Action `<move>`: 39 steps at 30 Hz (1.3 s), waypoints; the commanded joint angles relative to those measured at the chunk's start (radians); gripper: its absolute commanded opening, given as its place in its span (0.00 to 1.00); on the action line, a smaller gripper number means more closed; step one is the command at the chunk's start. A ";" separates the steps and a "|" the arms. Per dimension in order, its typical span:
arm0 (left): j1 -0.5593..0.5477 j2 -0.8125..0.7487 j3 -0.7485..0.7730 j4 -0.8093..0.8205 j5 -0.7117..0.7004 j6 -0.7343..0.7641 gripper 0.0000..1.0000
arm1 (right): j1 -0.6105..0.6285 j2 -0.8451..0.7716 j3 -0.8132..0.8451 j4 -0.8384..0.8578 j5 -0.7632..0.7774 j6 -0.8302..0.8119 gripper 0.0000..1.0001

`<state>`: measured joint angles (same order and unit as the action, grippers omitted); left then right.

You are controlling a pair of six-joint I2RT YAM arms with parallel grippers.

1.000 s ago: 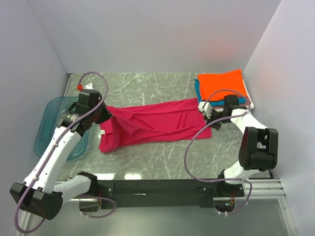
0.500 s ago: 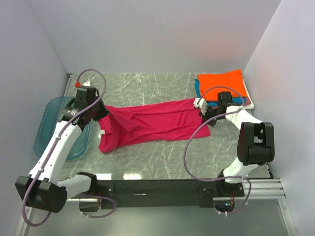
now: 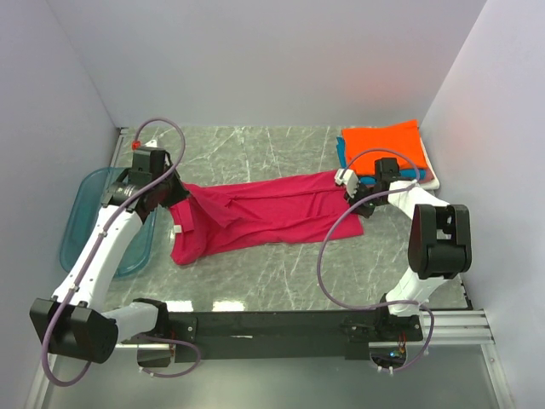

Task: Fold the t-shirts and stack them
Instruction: Fold the tshirt

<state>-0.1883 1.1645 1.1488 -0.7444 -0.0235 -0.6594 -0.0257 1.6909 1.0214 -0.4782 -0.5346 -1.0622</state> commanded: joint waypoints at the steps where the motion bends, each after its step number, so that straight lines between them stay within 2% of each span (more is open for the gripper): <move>1: 0.007 0.017 0.054 0.050 0.016 0.030 0.00 | 0.006 0.003 0.046 0.026 0.010 0.021 0.00; 6: 0.007 0.046 0.071 0.063 0.042 0.034 0.00 | 0.006 -0.013 0.039 0.049 0.010 0.051 0.06; 7: 0.007 0.050 0.074 0.065 0.045 0.034 0.00 | 0.006 -0.017 0.039 0.064 0.010 0.062 0.10; 8: 0.007 0.055 0.077 0.068 0.046 0.037 0.00 | 0.006 -0.019 0.040 0.070 0.016 0.092 0.22; 9: 0.007 0.058 0.084 0.068 0.048 0.037 0.00 | 0.006 -0.025 0.042 0.078 0.019 0.106 0.28; 11: 0.009 0.075 0.097 0.073 0.053 0.043 0.00 | 0.006 -0.048 0.039 0.095 0.015 0.136 0.34; 21: 0.007 0.216 0.202 0.077 0.076 0.092 0.00 | 0.004 -0.175 0.019 0.047 -0.125 0.182 0.36; 26: 0.007 0.279 0.249 0.079 0.092 0.155 0.00 | 0.004 -0.200 -0.001 0.039 -0.146 0.185 0.36; 39: 0.007 0.497 0.425 0.051 0.301 0.351 0.00 | 0.004 -0.223 -0.043 0.053 -0.173 0.194 0.37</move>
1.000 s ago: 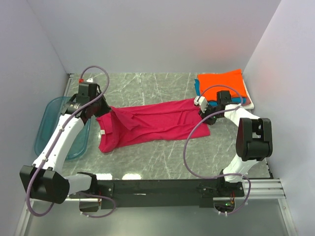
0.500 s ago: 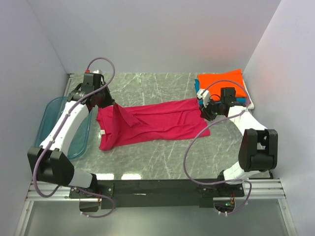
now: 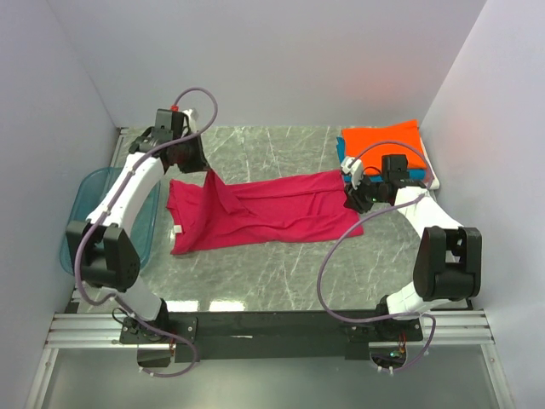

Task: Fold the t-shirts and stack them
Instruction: Fold the tshirt

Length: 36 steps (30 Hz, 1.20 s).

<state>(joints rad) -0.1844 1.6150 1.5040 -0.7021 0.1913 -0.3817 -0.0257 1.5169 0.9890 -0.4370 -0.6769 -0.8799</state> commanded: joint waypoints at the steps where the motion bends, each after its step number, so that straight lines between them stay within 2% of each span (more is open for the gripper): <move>1: 0.003 0.063 0.079 0.004 0.089 0.087 0.00 | 0.004 -0.052 -0.013 0.012 -0.030 0.012 0.37; 15: 0.005 0.204 0.150 0.000 0.040 0.136 0.00 | 0.004 -0.057 -0.035 0.006 -0.050 -0.001 0.37; 25: 0.003 0.332 0.249 -0.046 0.071 0.168 0.01 | 0.006 -0.060 -0.035 -0.008 -0.052 -0.008 0.37; 30: 0.005 0.399 0.285 -0.063 0.054 0.176 0.12 | 0.006 -0.066 -0.039 -0.009 -0.052 -0.011 0.37; 34: 0.003 0.433 0.332 -0.057 -0.061 0.152 0.36 | 0.050 -0.076 -0.041 -0.012 -0.024 -0.016 0.37; 36: 0.003 0.425 0.346 -0.031 -0.156 0.132 0.42 | 0.091 -0.083 -0.046 -0.009 0.008 -0.017 0.38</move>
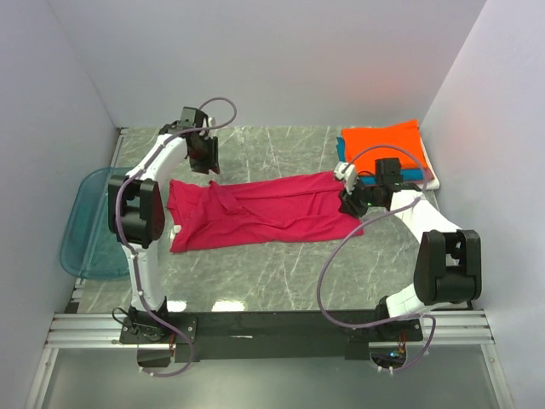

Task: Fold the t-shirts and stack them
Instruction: Fold the tshirt

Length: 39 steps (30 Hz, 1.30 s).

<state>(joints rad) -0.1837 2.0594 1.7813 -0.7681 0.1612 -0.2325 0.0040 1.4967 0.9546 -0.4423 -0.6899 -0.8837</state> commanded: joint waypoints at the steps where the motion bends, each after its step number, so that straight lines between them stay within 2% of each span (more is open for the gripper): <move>1: 0.003 -0.025 0.087 0.061 -0.158 -0.025 0.46 | 0.085 -0.069 -0.011 -0.010 0.029 -0.018 0.38; 4: 0.003 -0.099 0.090 0.136 -0.304 -0.057 0.55 | 0.215 -0.069 0.009 -0.038 0.055 -0.040 0.38; 6: 0.003 -0.224 0.043 0.194 -0.374 -0.086 0.62 | 0.333 -0.062 0.045 -0.065 0.055 -0.052 0.38; 7: 0.003 -0.279 -0.039 0.225 -0.390 -0.097 0.76 | 0.371 -0.049 0.061 -0.067 0.065 -0.041 0.38; 8: 0.006 -0.400 -0.092 0.281 -0.405 -0.129 0.85 | 0.411 -0.036 0.079 -0.062 0.075 0.007 0.39; 10: 0.013 -0.531 -0.257 0.306 -0.405 -0.171 0.99 | 0.533 0.026 0.160 -0.052 0.093 0.057 0.41; 12: 0.042 -0.730 -0.385 0.342 -0.346 -0.202 0.99 | 0.641 0.078 0.250 0.018 0.162 0.204 0.41; 13: 0.058 -0.868 -0.519 0.352 -0.300 -0.206 0.99 | 0.680 0.145 0.289 0.036 0.196 0.254 0.41; 15: 0.064 -1.005 -0.641 0.345 -0.286 -0.223 0.99 | 0.756 0.226 0.422 0.054 0.295 0.372 0.41; 16: 0.067 -1.132 -0.743 0.336 -0.287 -0.226 0.99 | 0.780 0.309 0.470 0.056 0.341 0.411 0.41; 18: 0.069 -1.250 -0.825 0.287 -0.310 -0.240 0.99 | 0.826 0.393 0.598 0.034 0.424 0.456 0.41; 19: 0.070 -1.357 -0.885 0.270 -0.322 -0.240 0.99 | 0.833 0.457 0.631 0.034 0.446 0.468 0.41; 22: 0.070 -1.498 -0.960 0.231 -0.376 -0.237 1.00 | 0.858 0.558 0.728 0.040 0.503 0.502 0.42; 25: 0.070 -1.655 -1.014 0.246 -0.373 -0.229 0.99 | 0.867 0.640 0.817 0.034 0.558 0.525 0.43; 28: 0.070 -1.716 -1.051 0.266 -0.377 -0.223 0.99 | 0.870 0.701 0.891 0.022 0.587 0.539 0.44; 32: 0.070 -1.713 -1.047 0.262 -0.373 -0.215 0.99 | 0.883 0.763 0.967 -0.004 0.598 0.543 0.44; 39: 0.070 -1.728 -1.059 0.266 -0.377 -0.218 0.99 | 0.896 0.807 0.980 0.005 0.636 0.537 0.42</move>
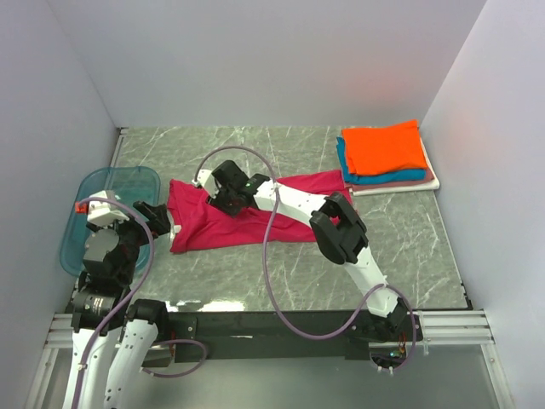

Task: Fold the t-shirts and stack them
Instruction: Fold the tshirt

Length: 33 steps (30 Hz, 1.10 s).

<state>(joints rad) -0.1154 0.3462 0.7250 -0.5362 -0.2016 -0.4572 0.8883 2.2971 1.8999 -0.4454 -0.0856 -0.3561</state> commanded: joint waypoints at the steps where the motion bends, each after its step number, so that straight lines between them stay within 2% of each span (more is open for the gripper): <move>1: 0.002 -0.019 -0.004 0.035 -0.013 0.006 1.00 | 0.014 0.009 0.034 0.008 0.032 0.006 0.39; 3: 0.002 -0.019 -0.006 0.035 -0.012 0.003 1.00 | 0.012 0.010 0.037 0.002 0.029 0.005 0.34; 4: 0.002 -0.016 -0.006 0.035 -0.012 0.003 0.99 | 0.012 0.007 0.036 0.001 0.029 0.005 0.26; 7: 0.002 -0.016 -0.006 0.035 -0.013 0.003 0.99 | 0.011 -0.027 0.004 0.020 0.033 0.006 0.11; 10: 0.002 -0.016 -0.004 0.035 -0.015 0.003 0.99 | 0.003 -0.080 -0.041 0.056 0.061 0.011 0.02; 16: 0.002 -0.015 -0.006 0.036 -0.013 0.002 0.99 | -0.060 -0.163 -0.117 0.142 0.173 0.040 0.00; 21: 0.002 -0.012 -0.007 0.036 -0.012 0.002 0.99 | -0.149 -0.176 -0.162 0.191 0.193 0.088 0.00; 24: 0.002 -0.007 -0.006 0.035 -0.012 0.002 0.99 | -0.182 -0.154 -0.136 0.169 0.182 0.129 0.27; 25: 0.002 -0.006 -0.006 0.036 -0.009 0.002 1.00 | -0.189 -0.146 -0.116 0.157 0.169 0.143 0.43; 28: 0.002 -0.001 -0.007 0.038 -0.004 0.000 0.99 | -0.204 -0.140 -0.105 0.125 0.127 0.154 0.50; 33: 0.002 0.033 -0.009 0.042 0.056 -0.034 0.99 | -0.219 -0.206 -0.147 0.094 0.089 0.114 0.54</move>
<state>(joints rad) -0.1154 0.3462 0.7219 -0.5343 -0.1978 -0.4622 0.6647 2.1796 1.7489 -0.3290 0.0429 -0.2325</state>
